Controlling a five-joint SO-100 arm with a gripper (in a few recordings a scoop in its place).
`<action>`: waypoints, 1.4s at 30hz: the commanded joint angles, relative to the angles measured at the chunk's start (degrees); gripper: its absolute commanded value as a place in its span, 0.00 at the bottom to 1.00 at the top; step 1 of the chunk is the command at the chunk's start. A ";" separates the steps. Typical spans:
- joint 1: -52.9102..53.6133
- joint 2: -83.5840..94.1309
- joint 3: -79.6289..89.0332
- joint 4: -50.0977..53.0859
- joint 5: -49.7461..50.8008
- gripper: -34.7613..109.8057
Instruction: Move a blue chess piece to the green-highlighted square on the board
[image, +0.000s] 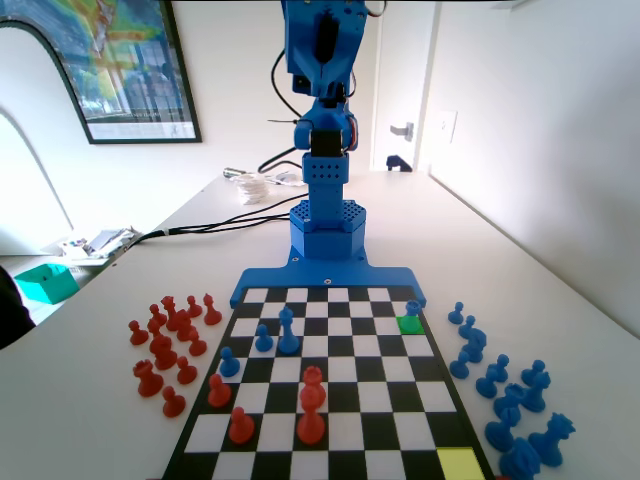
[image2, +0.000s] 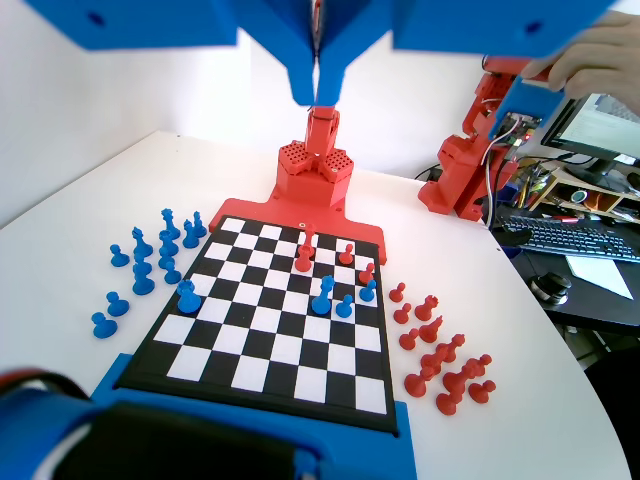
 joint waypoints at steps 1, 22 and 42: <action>-0.62 2.72 1.49 -2.11 -0.79 0.25; -2.55 6.06 4.39 -5.98 2.11 0.25; -2.55 6.06 4.39 -5.98 2.20 0.25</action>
